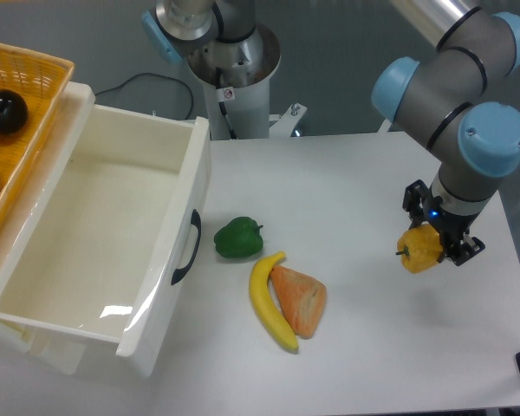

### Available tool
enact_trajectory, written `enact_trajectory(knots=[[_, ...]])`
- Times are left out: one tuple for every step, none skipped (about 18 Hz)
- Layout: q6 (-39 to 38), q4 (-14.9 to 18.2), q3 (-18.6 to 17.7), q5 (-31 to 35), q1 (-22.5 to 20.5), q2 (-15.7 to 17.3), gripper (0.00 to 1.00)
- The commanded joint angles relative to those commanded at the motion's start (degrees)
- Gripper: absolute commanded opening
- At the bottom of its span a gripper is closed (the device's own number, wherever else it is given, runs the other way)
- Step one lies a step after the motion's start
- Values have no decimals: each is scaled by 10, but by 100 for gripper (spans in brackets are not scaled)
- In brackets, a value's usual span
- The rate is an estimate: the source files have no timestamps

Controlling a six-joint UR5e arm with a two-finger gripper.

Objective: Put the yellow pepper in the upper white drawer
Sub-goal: 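Lift the held yellow pepper up off the table with the gripper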

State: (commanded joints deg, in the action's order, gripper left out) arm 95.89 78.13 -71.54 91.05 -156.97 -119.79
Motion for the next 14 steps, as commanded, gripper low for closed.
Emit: enact_trajectory(knots=[[0, 0, 0, 0, 0, 1, 36], [1, 0, 0, 0, 0, 1, 36], [0, 0, 0, -2, 0, 1, 36], [0, -1, -1, -5, 1, 2, 36], [0, -2, -4, -7, 2, 4, 36], [-1, -3, -7, -8, 3, 8, 36], [-4, -3, -7, -11, 4, 11, 36], [-10, -3, -8, -18, 7, 16, 36], [-13, -3, -11, -28, 7, 20, 36], [-15, -4, -16, -38, 7, 28, 36], [-19, -4, -18, -44, 7, 35, 36], [-25, -3, -20, -47, 7, 43, 36], [-25, 0, -23, -48, 7, 50, 36], [-26, 0, -27, -48, 7, 58, 36]])
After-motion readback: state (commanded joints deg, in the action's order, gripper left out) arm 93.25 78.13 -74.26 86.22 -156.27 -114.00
